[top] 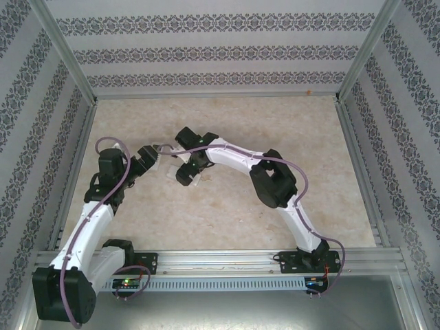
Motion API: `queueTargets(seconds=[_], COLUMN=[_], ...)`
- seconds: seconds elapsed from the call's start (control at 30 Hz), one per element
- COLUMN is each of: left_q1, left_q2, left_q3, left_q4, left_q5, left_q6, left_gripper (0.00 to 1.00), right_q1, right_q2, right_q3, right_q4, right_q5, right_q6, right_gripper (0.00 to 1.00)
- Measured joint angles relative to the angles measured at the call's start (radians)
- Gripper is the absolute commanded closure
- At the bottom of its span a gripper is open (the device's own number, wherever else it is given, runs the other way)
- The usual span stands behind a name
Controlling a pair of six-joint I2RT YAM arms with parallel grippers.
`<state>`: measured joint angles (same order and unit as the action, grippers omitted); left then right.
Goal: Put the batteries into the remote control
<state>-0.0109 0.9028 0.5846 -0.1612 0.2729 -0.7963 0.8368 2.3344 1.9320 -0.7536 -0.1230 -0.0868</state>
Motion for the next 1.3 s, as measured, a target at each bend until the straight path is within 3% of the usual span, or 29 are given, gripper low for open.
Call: queueTargets(seconds=[0.23,0.4,0.5,0.63,0.77,0.93,1.17,1.3], left_q1=[0.001,0.006,0.006,0.006,0.006,0.006,0.005,0.004], left_q2=[-0.008,-0.008,-0.007,0.029,0.119,0.187,0.250,0.279], left_q3=[-0.053,-0.064,-0.064,-0.055,-0.021,-0.002,0.015,0.025], left_q4=[-0.010,-0.011,-0.011,-0.003,0.029,0.107,0.155,0.141], left_q5=[0.019,0.025,0.043,0.100,0.193,0.280,0.344,0.340], left_q6=[-0.064,-0.090,-0.104,-0.121,-0.134,-0.164,-0.177,-0.153], left_gripper=[0.00,0.00,0.03,0.09,0.22,0.38,0.71,0.81], right_q1=[0.040,0.050,0.036,0.005,-0.023,-0.017,0.003,0.003], right_q2=[0.062,0.063,0.048,-0.090,-0.248,-0.278,-0.264,-0.257], right_q3=[0.071,0.081,0.063,-0.121,-0.294,-0.336,-0.344,-0.352], right_q4=[-0.068,-0.081,-0.060,0.103,0.318,0.507,0.576,0.586], right_q5=[0.073,0.095,0.030,-0.155,-0.317,-0.422,-0.495,-0.496], right_q6=[-0.040,-0.034,0.023,0.190,0.402,0.566,0.679,0.699], right_gripper=[0.42,0.51,0.57,0.59,0.60,0.61,0.61,0.51])
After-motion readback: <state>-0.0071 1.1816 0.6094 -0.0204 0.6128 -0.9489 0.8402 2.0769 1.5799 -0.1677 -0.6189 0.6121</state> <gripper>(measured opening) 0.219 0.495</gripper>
